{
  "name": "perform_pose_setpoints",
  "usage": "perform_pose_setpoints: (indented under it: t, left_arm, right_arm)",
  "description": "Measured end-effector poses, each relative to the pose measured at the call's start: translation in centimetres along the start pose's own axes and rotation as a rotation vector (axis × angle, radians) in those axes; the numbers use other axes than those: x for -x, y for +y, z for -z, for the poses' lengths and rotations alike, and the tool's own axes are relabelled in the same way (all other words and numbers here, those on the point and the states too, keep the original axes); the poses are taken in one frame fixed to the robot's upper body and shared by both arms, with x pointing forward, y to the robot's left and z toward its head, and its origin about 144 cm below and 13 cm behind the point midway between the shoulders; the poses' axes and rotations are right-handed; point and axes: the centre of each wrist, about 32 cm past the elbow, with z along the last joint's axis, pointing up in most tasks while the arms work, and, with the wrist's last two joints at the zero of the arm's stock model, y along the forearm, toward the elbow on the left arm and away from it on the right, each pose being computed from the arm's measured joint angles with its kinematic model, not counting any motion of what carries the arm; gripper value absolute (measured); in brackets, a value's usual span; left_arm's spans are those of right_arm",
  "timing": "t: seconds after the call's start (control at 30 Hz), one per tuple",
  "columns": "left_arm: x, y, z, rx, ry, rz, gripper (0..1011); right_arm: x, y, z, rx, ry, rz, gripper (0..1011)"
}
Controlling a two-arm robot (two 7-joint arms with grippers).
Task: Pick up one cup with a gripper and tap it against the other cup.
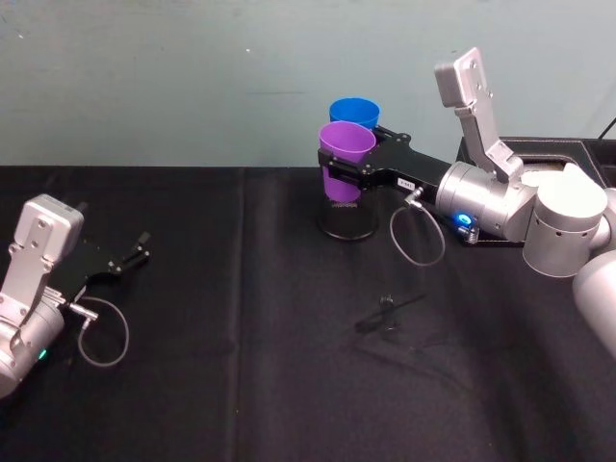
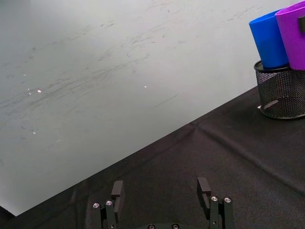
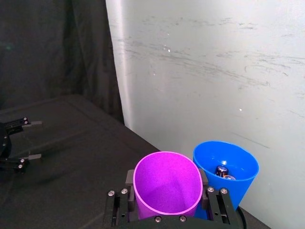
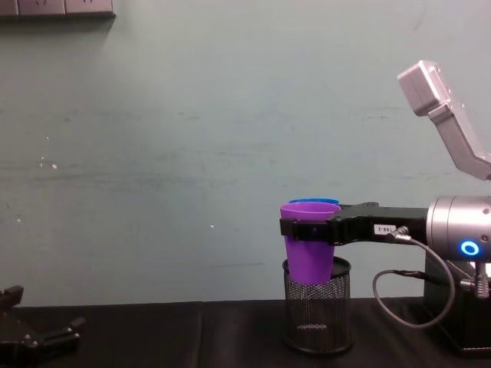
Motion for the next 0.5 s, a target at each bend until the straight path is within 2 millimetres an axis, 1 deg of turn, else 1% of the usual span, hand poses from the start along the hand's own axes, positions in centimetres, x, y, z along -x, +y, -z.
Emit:
perform_pose_setpoints:
  t: [0.5]
  left_arm:
    - [0.0, 0.0, 0.0, 0.0, 0.0, 0.0, 1000]
  right_arm:
    - [0.0, 0.0, 0.0, 0.0, 0.0, 0.0, 738]
